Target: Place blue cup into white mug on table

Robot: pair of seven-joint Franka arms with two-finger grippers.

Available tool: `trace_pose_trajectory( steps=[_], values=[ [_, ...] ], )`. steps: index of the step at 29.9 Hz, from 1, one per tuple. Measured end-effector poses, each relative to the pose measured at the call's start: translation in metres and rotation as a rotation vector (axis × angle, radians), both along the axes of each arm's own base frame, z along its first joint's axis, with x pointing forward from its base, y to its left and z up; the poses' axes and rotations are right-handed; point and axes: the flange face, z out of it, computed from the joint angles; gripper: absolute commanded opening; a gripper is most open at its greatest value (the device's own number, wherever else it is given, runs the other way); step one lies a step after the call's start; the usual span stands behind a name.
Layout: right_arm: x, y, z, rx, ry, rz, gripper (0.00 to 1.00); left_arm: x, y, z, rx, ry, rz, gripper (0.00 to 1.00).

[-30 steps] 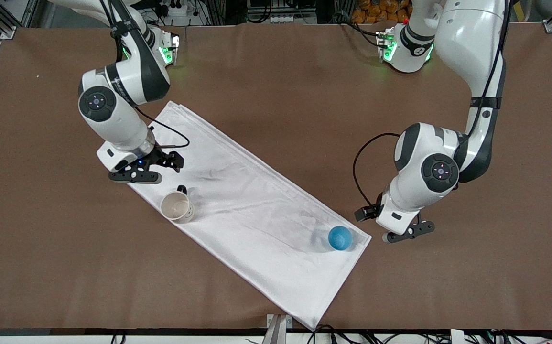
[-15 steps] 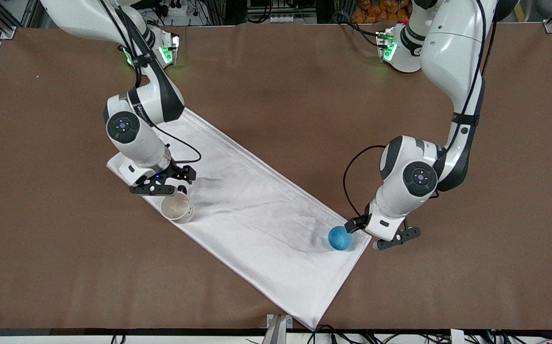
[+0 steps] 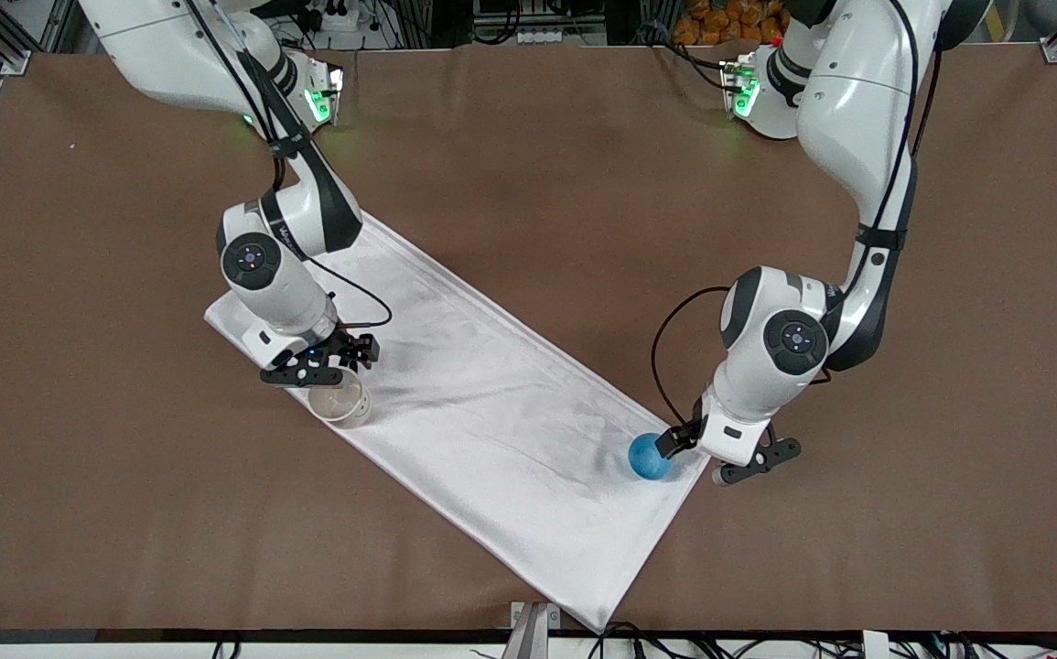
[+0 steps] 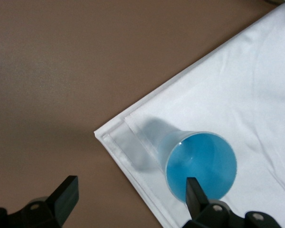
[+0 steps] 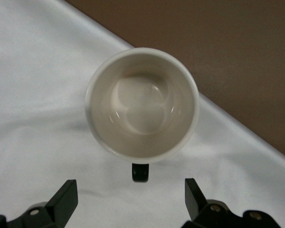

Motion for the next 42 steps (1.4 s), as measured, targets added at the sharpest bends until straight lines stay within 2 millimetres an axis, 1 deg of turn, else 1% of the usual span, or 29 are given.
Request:
trace_pose_trajectory(
  steps=[2,4,5,11,12,13,14,15,16,17,20,23,25,28,31,34,37,42],
  values=[
    [0.001,0.0,-0.002,0.001,-0.006,0.0,0.17,0.0,-0.002,-0.004,-0.003,-0.007,0.006,1.0],
    [0.001,-0.001,-0.004,0.001,-0.009,0.0,0.02,-0.001,-0.005,-0.009,-0.005,-0.011,0.008,1.0],
    [0.002,-0.001,-0.005,0.0,-0.009,0.0,0.0,-0.001,-0.007,-0.012,-0.005,-0.011,0.009,1.0],
    [0.003,-0.002,-0.006,-0.002,-0.012,0.001,0.0,-0.001,-0.01,-0.02,-0.008,-0.02,0.011,1.0],
    [0.003,-0.002,-0.006,-0.001,-0.014,0.001,0.0,-0.001,-0.01,-0.021,-0.009,-0.022,0.012,0.85],
    [0.004,-0.002,-0.005,-0.001,-0.016,0.001,0.0,-0.001,-0.01,-0.022,-0.01,-0.027,0.012,0.58],
    [0.005,-0.002,-0.004,-0.001,-0.018,0.002,0.0,0.0,-0.01,-0.023,-0.011,-0.03,0.014,0.35],
    [0.006,-0.001,-0.003,0.0,-0.021,0.002,0.0,0.0,-0.01,-0.023,-0.014,-0.032,0.022,0.17],
    [0.007,-0.001,-0.001,0.001,-0.024,0.002,0.0,0.0,-0.01,-0.024,-0.018,-0.032,0.035,0.05],
    [0.008,0.0,0.001,0.002,-0.027,0.003,0.0,0.0,-0.01,-0.025,-0.022,-0.031,0.051,0.0],
    [0.013,0.004,0.008,0.005,-0.033,0.006,0.0,-0.001,-0.013,-0.026,-0.032,-0.025,0.095,0.0],
    [0.016,0.014,0.017,0.002,-0.021,0.005,0.0,-0.004,-0.019,-0.028,-0.036,-0.021,0.108,0.0],
    [0.018,0.023,0.025,0.0,-0.013,-0.003,0.0,-0.006,-0.023,-0.029,-0.037,-0.019,0.109,0.0],
    [0.018,0.046,0.04,-0.001,-0.003,-0.017,0.0,-0.007,-0.026,-0.03,-0.037,-0.018,0.105,0.0],
    [0.017,0.065,0.052,0.0,0.002,-0.026,0.0,-0.007,-0.026,-0.03,-0.036,-0.019,0.105,0.0],
    [0.016,0.08,0.062,0.0,0.004,-0.032,0.0,-0.006,-0.025,-0.03,-0.036,-0.021,0.107,0.0],
    [0.016,0.087,0.068,0.002,0.003,-0.038,0.0,-0.004,-0.023,-0.026,-0.038,-0.033,0.109,0.0],
    [0.016,0.088,0.07,0.004,0.0,-0.046,0.0,0.004,-0.014,-0.012,-0.036,-0.05,0.094,0.0]
  ],
)
